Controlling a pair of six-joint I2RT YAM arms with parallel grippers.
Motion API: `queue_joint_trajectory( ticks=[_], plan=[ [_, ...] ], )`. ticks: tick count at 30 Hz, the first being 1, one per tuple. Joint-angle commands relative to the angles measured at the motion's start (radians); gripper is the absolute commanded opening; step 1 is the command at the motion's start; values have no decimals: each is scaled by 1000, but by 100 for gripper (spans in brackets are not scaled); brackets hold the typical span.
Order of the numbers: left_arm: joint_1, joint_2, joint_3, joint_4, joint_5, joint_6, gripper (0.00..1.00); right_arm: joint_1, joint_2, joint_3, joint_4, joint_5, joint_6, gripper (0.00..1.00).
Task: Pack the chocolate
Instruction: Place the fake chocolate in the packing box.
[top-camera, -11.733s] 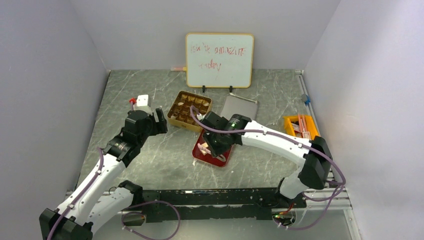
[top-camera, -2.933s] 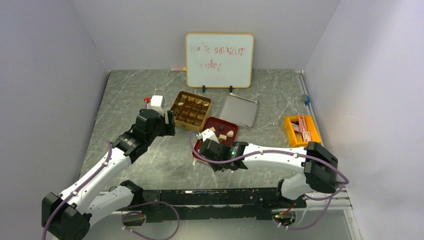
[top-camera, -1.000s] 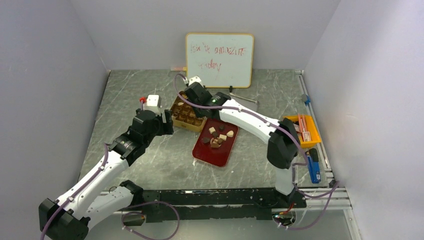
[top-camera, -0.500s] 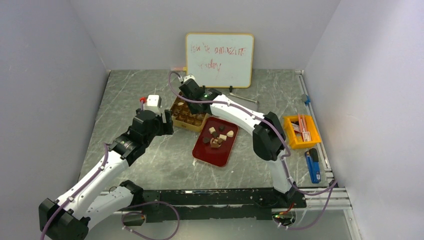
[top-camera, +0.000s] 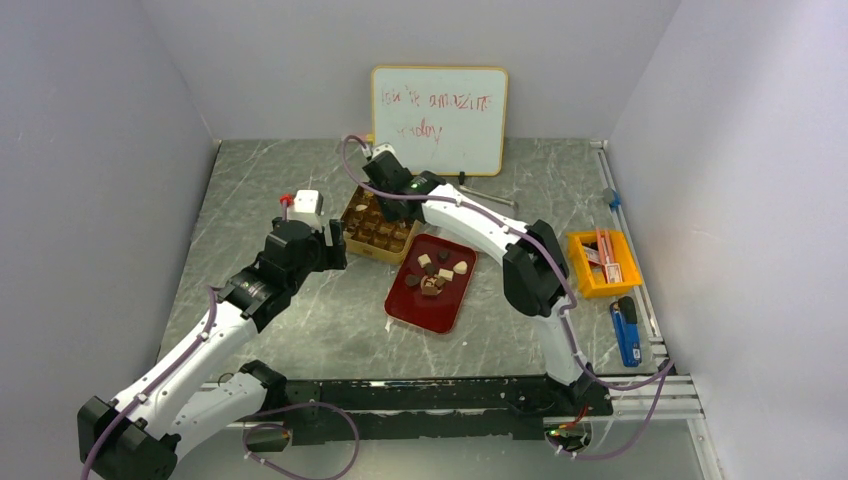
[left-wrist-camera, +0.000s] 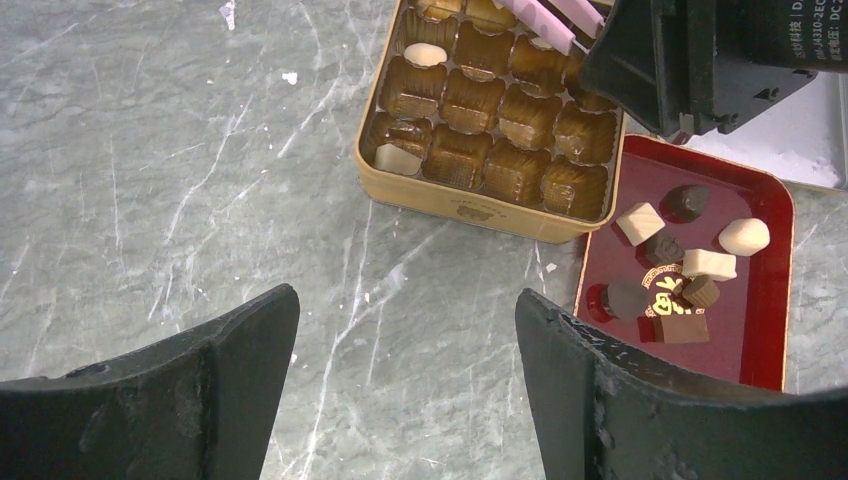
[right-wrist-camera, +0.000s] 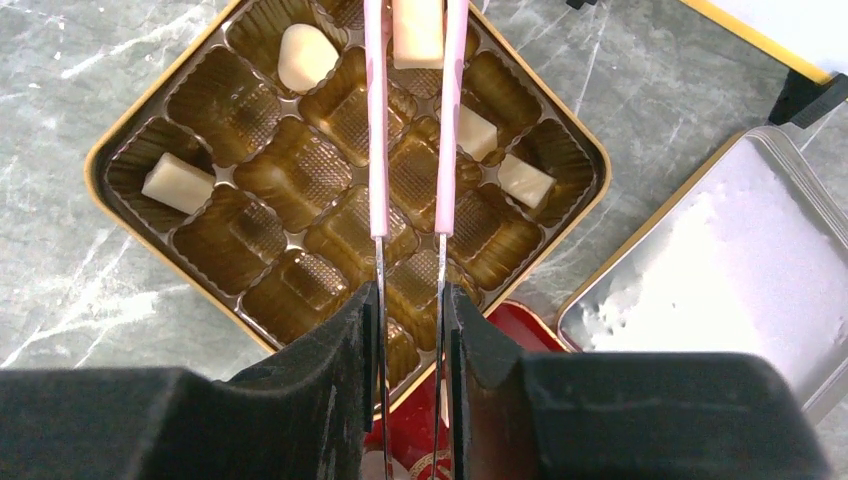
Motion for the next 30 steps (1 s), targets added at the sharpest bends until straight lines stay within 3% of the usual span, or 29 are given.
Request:
queue_joint_trajectory(
  ticks=[1,11,15,30],
  plan=[
    [-4,-4,-1,33,5,18,84,-12,-1,24,59,-1,-7,0],
    [-3,13,5,36,5,19,84,-24,8,23,74,-16,-14,2],
    [-4,14,7,35,5,17,84,-24,10,24,75,-17,-18,10],
    [-3,8,4,35,11,1,84,-37,-13,-19,96,-28,-22,19]
  ],
)
